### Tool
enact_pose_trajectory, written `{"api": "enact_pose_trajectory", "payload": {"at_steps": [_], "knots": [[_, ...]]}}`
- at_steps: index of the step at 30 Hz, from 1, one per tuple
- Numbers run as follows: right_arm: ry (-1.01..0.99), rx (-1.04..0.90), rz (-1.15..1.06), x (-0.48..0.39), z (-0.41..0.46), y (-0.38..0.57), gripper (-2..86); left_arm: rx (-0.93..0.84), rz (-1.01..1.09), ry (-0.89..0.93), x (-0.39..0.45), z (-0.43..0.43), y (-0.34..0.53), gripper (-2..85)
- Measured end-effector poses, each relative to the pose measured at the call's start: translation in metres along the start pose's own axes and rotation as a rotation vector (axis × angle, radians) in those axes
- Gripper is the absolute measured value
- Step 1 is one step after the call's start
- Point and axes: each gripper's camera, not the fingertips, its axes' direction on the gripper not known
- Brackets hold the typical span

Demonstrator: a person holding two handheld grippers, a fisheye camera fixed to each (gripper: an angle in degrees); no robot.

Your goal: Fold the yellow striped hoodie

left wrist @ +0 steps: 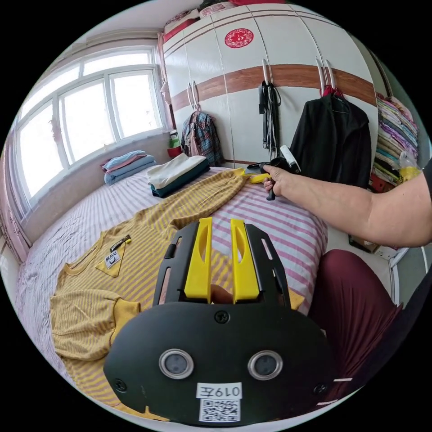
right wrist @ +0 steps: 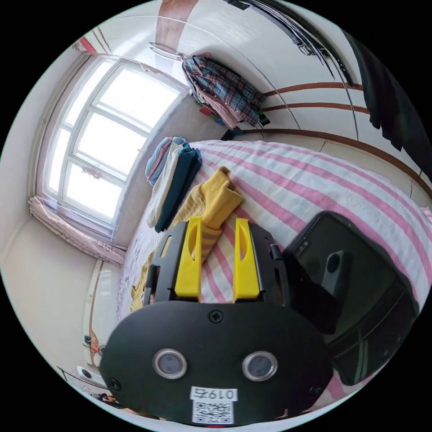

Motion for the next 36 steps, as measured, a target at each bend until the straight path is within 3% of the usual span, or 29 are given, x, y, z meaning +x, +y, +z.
{"api": "enact_pose_trajectory", "payload": {"at_steps": [6, 12, 17, 21, 23, 30, 36], "knots": [[-0.032, 0.057, 0.04, 0.023, 0.027, -0.005, 6.8, 0.001, 0.01, 0.147, -0.037, 0.059, -0.103, 8.9], [-0.073, 0.135, -0.014, 0.043, 0.038, 0.001, 3.0, -0.136, -0.003, 0.543, -0.088, 0.181, -0.283, 14.4], [-0.069, 0.124, -0.055, 0.049, 0.05, -0.004, 2.0, -0.331, 0.086, 0.581, -0.076, 0.295, -0.391, 14.2], [-0.09, 0.148, -0.066, 0.053, 0.05, -0.005, 1.5, -0.332, 0.048, 0.629, -0.074, 0.336, -0.426, 14.6], [-0.078, 0.158, -0.08, 0.05, 0.05, -0.006, 1.5, -0.429, 0.119, 0.599, -0.065, 0.358, -0.441, 15.1], [-0.07, 0.172, -0.1, 0.039, 0.044, -0.016, 1.4, -0.574, 0.328, 0.613, -0.052, 0.375, -0.471, 13.9], [-0.063, 0.182, -0.1, 0.024, 0.032, -0.028, 1.2, -0.627, 0.431, 0.592, -0.049, 0.375, -0.478, 6.3]]}}
